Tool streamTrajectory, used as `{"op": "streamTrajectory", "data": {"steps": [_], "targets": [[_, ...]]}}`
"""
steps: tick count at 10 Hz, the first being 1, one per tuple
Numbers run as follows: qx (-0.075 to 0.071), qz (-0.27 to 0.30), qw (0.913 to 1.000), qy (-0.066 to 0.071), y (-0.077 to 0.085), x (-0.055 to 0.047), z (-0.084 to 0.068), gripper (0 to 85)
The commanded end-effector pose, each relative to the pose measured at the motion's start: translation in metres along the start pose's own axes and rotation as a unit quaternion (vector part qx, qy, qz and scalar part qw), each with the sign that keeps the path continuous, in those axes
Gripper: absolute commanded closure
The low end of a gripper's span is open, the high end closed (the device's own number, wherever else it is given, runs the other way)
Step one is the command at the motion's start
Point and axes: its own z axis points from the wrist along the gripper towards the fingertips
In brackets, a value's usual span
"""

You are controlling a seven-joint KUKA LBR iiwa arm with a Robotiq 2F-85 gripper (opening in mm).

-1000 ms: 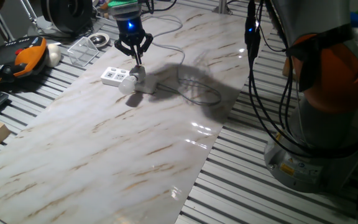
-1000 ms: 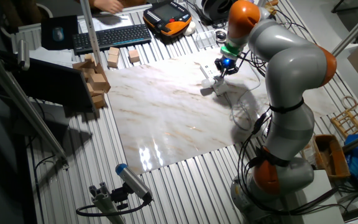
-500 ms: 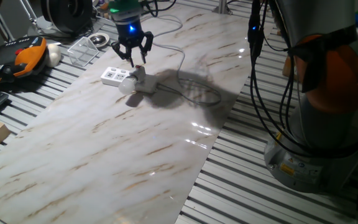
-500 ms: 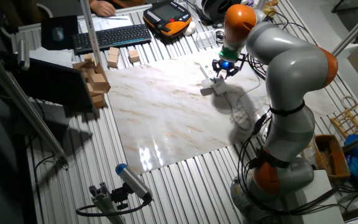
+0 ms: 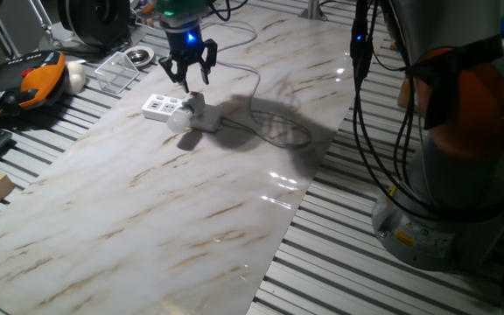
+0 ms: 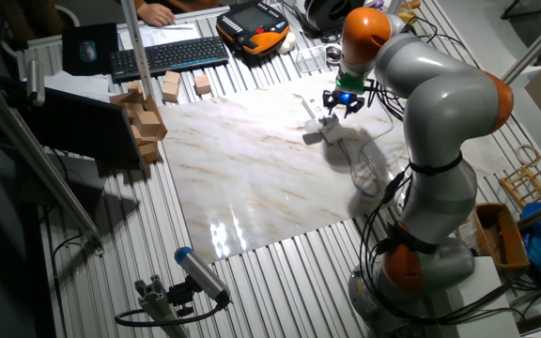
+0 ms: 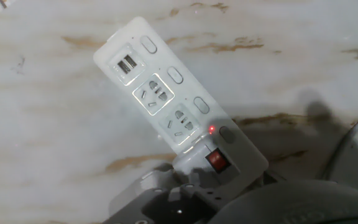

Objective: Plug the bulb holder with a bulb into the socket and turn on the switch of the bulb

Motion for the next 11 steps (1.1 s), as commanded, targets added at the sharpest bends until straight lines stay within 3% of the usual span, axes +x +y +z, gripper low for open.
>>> {"op": "streamTrajectory", "data": {"steps": [1,3,5,7,8,9,11], "targets": [[-0.006,-0.001,1.0000,0.004,0.000,0.000,0.000,34.0],[0.000,-0.001,1.0000,0.007,0.002,-0.001,0.001,34.0],[0.005,-0.013,0.9998,-0.011,0.000,-0.008,0.002,34.0],[0.003,-0.021,0.9998,0.000,-0.007,-0.011,-0.001,34.0],[0.003,-0.023,0.9997,-0.001,-0.009,-0.012,-0.001,34.0],[0.007,-0.027,0.9995,-0.011,-0.010,-0.013,0.000,34.0],[0.006,-0.036,0.9993,-0.012,-0.011,-0.014,0.002,34.0]]}}
